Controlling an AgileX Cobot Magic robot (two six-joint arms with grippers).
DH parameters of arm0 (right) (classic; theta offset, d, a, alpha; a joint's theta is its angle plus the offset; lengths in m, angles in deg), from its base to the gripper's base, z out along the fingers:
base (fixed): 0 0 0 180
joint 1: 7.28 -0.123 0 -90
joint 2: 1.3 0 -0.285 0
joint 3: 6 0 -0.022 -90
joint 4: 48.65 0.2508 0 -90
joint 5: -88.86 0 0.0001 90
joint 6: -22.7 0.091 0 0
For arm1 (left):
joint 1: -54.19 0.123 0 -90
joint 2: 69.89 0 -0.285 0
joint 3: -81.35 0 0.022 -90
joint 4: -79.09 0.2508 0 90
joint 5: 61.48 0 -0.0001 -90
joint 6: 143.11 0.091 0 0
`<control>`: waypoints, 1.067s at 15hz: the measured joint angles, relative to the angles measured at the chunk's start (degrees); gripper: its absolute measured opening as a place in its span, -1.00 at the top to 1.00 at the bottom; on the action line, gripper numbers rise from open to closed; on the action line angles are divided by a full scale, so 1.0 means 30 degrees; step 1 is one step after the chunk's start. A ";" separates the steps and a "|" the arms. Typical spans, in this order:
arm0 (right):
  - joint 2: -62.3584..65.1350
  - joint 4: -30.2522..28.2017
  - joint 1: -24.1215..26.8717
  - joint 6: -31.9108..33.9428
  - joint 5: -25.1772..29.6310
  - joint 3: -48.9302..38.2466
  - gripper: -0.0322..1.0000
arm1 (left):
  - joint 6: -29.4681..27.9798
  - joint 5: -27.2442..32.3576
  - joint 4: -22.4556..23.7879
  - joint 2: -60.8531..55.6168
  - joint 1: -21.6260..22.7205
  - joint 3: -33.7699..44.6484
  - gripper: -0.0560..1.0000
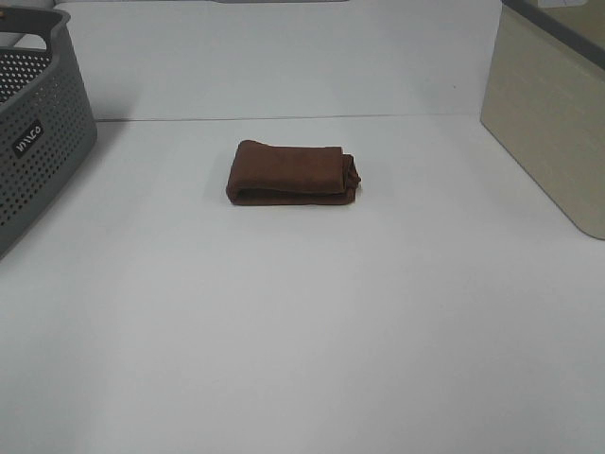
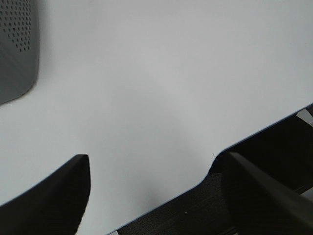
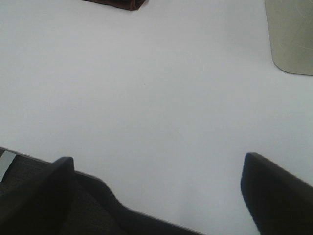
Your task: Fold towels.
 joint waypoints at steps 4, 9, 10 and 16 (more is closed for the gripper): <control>0.0000 0.0019 0.0229 0.0000 0.0000 0.0000 -0.73 | 0.0000 0.0019 -0.0076 -0.0688 0.2215 0.0000 -0.45; 0.0019 0.0019 0.3247 -0.0019 0.0000 0.0000 -0.73 | 0.0000 0.0019 0.0019 -0.4622 0.4565 0.0000 -0.45; 0.0019 0.0019 0.3304 -0.0019 0.0000 0.0000 -0.73 | 0.0000 0.0019 0.0019 -0.5309 0.4565 0.0000 -0.45; 0.2292 0.0019 0.3323 -0.0019 0.0019 0.0000 -0.73 | 0.0000 0.0038 0.0019 -0.5653 0.4565 0.0000 -0.45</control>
